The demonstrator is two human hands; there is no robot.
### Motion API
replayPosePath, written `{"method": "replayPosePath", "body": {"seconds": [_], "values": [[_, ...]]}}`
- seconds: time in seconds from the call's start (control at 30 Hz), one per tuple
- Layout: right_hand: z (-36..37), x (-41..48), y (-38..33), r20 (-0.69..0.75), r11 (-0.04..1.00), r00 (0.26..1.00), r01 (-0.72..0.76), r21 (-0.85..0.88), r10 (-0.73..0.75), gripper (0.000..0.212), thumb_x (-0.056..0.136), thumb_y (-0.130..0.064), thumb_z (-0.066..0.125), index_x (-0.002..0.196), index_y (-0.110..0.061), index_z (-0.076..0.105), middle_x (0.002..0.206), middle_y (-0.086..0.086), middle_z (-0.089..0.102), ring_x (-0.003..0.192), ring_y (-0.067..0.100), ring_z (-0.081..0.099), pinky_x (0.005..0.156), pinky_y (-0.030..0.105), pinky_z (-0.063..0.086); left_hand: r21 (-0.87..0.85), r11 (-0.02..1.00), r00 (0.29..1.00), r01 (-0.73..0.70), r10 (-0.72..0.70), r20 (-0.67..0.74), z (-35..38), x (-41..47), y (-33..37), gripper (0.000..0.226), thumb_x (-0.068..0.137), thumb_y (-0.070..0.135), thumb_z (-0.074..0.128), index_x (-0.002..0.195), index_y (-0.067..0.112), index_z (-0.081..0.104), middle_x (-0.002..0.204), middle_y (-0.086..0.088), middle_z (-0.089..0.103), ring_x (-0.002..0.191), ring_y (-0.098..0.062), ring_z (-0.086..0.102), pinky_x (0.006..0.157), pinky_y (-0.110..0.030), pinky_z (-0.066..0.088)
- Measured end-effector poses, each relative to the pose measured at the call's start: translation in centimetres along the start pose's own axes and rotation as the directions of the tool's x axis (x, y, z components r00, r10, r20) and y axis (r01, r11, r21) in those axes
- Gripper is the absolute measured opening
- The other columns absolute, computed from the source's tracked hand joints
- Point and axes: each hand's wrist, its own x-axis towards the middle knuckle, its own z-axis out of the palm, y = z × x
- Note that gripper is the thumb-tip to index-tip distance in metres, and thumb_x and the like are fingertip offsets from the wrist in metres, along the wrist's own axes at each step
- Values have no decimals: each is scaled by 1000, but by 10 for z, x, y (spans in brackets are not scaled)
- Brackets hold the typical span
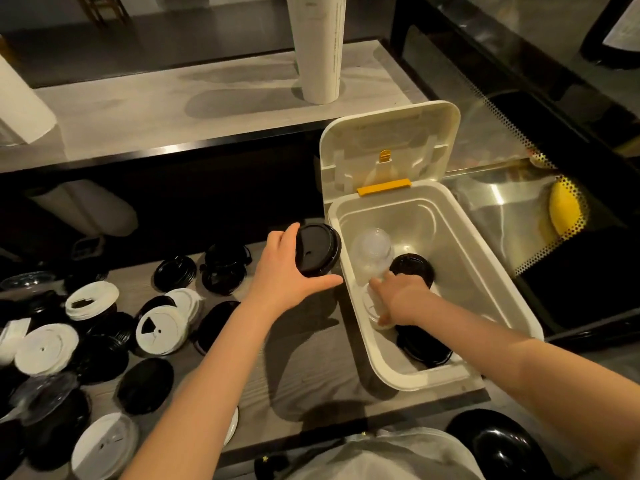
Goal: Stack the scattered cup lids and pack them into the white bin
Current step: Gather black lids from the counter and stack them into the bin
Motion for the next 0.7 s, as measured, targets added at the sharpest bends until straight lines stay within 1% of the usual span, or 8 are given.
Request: {"method": "replayPosePath", "body": {"seconds": [0.13,0.3,0.4,0.47,0.5,0.57,0.6,0.7], "values": [[4,0,1,-12,998,1000,-4,-61,3,65,82,-54,59,133,-22,36,125,9,42,110,29,53,76,37,42,88,996,999,-28,32,-41,2,-3,2,116,62,60,76,150,23,9,146,1,22,134,-20,30,110,-39,33],[-7,-4,1,63,996,998,20,-83,-15,71,80,-62,57,135,-22,37,129,9,42,114,31,51,84,41,45,169,984,991,-58,77,-109,4,-7,9,111,64,54,78,148,17,15,150,1,22,138,-20,19,113,-37,23],[-27,-19,17,-109,972,993,75,222,-52,53,87,-58,49,126,-23,52,123,4,54,110,24,54,84,37,44,255,961,980,-106,144,-135,2,-9,14,106,65,54,77,146,18,19,145,2,26,133,-20,22,109,-36,26],[-44,-33,29,-341,821,939,168,546,35,38,91,-49,50,117,-23,60,111,1,62,98,19,58,81,33,46,298,942,970,-152,201,-140,2,-11,22,105,66,54,76,146,18,19,144,2,27,131,-20,23,107,-36,27],[-54,-39,34,-425,688,901,254,680,86,32,92,-44,51,112,-22,63,103,2,64,89,18,59,78,31,48,321,929,962,-182,236,-138,3,-10,27,104,66,54,76,146,18,19,144,2,27,129,-20,24,106,-35,28],[-73,-51,42,-475,391,872,400,829,116,22,92,-35,56,106,-20,64,90,2,64,74,14,60,71,27,50,383,891,940,-244,315,-134,7,-8,40,101,66,55,74,144,18,22,142,2,30,125,-20,27,101,-35,30],[-80,-56,45,-470,319,876,418,851,105,20,90,-32,60,107,-20,63,86,1,64,70,13,61,67,24,50,406,874,928,-267,347,-136,9,-7,46,99,66,55,74,143,18,24,141,2,32,123,-20,29,98,-34,31],[-95,-62,57,-434,326,897,386,863,87,30,81,-23,72,108,-15,63,76,-1,62,62,18,62,58,26,51,411,861,912,-300,385,-140,15,-4,62,98,65,53,74,142,17,26,138,1,34,120,-20,31,95,-33,31]]}}
